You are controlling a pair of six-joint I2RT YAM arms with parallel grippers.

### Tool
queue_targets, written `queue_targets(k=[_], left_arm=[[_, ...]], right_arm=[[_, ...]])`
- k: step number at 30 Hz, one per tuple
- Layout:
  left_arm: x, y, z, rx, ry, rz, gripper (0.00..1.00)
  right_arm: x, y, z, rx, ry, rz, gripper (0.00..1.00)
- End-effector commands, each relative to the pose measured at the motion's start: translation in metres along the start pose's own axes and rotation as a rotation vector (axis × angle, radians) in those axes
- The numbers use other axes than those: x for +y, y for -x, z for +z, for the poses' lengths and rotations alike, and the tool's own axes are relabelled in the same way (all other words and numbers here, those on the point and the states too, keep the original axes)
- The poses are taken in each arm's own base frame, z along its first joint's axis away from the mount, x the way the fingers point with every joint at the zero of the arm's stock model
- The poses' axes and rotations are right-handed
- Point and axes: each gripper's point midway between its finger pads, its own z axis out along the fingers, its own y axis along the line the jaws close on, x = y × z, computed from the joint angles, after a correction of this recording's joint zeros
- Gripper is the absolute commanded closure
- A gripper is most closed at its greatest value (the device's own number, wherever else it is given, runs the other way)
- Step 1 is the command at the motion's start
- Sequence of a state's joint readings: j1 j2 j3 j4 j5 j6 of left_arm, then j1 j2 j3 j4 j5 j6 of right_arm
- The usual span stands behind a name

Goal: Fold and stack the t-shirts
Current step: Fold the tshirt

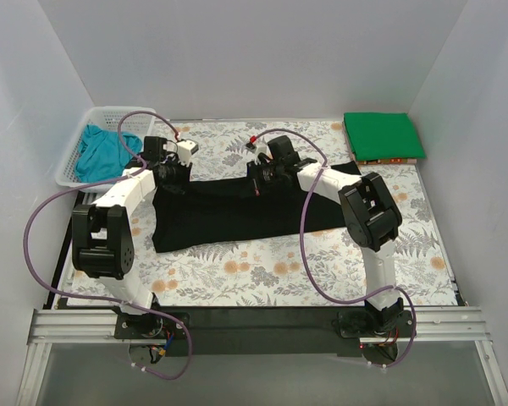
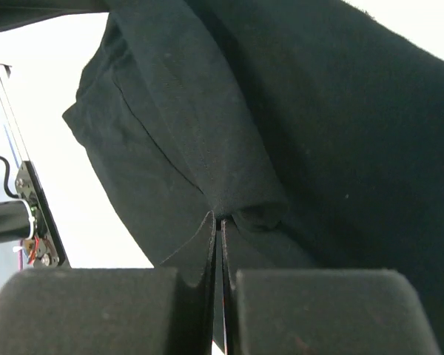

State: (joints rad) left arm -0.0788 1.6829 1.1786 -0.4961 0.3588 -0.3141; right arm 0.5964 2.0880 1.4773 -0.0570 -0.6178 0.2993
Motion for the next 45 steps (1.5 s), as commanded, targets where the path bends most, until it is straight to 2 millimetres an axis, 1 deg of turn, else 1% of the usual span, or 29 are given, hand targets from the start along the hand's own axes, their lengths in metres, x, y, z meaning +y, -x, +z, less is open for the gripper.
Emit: queue_targets(k=[1, 4, 6, 7, 9, 10, 11, 12, 13, 14, 15, 18, 20, 21, 23, 29, 32, 33, 38, 44, 45], left_arm=[[0.010, 0.024, -0.001, -0.063, 0.023, 0.022, 1.00], [0.017, 0.027, 0.001, -0.073, 0.059, 0.016, 1.00], [0.017, 0.030, 0.001, -0.083, 0.061, 0.019, 1.00], [0.017, 0.030, 0.000, -0.086, 0.062, 0.020, 1.00], [0.013, 0.027, -0.003, -0.082, 0.051, 0.020, 1.00], [0.013, 0.025, -0.004, -0.076, 0.051, 0.021, 1.00], [0.011, 0.017, -0.004, -0.055, 0.049, 0.015, 1.00], [0.009, 0.016, -0.008, -0.053, 0.050, 0.019, 1.00], [0.008, 0.012, -0.009, -0.045, 0.048, 0.020, 1.00], [0.006, 0.010, -0.011, -0.041, 0.046, 0.023, 1.00], [0.002, 0.001, -0.013, -0.021, 0.038, 0.019, 1.00], [-0.003, -0.013, -0.018, 0.012, 0.034, 0.009, 1.00], [-0.006, -0.017, -0.022, 0.012, 0.035, -0.005, 1.00], [-0.011, -0.022, -0.025, 0.018, 0.027, -0.014, 1.00], [-0.016, -0.027, -0.028, 0.024, 0.014, -0.027, 1.00], [-0.020, -0.048, -0.030, 0.078, 0.014, -0.040, 1.00], [-0.019, -0.053, -0.029, 0.098, 0.018, -0.039, 1.00], [-0.020, -0.058, -0.028, 0.121, 0.012, -0.042, 1.00], [-0.019, -0.063, -0.025, 0.153, 0.004, -0.044, 1.00], [-0.021, -0.074, -0.026, 0.188, 0.000, -0.051, 1.00], [-0.022, -0.077, -0.026, 0.194, -0.001, -0.054, 1.00]], right_arm=[[0.004, 0.019, 0.000, -0.033, 0.027, -0.033, 0.99], [-0.001, 0.025, -0.001, -0.044, 0.024, -0.032, 0.99], [-0.006, 0.029, -0.002, -0.049, 0.021, -0.027, 0.99], [-0.004, 0.030, -0.002, -0.047, 0.034, -0.026, 0.99], [-0.004, 0.029, -0.003, -0.044, 0.042, -0.014, 0.99], [-0.005, 0.025, -0.003, -0.036, 0.043, -0.006, 0.99], [-0.004, 0.022, -0.003, -0.029, 0.049, -0.002, 0.99], [-0.003, 0.019, -0.003, -0.023, 0.052, 0.008, 0.99], [-0.003, 0.011, -0.003, -0.008, 0.060, 0.022, 0.99], [-0.002, 0.009, -0.004, -0.004, 0.064, 0.029, 0.99], [0.000, 0.008, -0.005, -0.001, 0.068, 0.036, 0.99], [0.004, 0.002, -0.008, 0.010, 0.082, 0.050, 0.99], [0.006, 0.000, -0.009, 0.014, 0.085, 0.054, 0.99], [0.008, 0.001, -0.011, 0.012, 0.087, 0.051, 0.99], [0.011, -0.003, -0.010, 0.022, 0.096, 0.060, 0.99], [0.020, -0.027, -0.005, 0.080, 0.125, 0.084, 0.99], [0.026, -0.034, -0.005, 0.100, 0.138, 0.100, 0.99], [0.029, -0.035, -0.005, 0.102, 0.141, 0.102, 0.99], [0.040, -0.045, -0.003, 0.134, 0.166, 0.124, 0.99], [0.039, -0.059, -0.002, 0.168, 0.168, 0.156, 0.99], [0.040, -0.060, -0.002, 0.172, 0.171, 0.160, 0.96]])
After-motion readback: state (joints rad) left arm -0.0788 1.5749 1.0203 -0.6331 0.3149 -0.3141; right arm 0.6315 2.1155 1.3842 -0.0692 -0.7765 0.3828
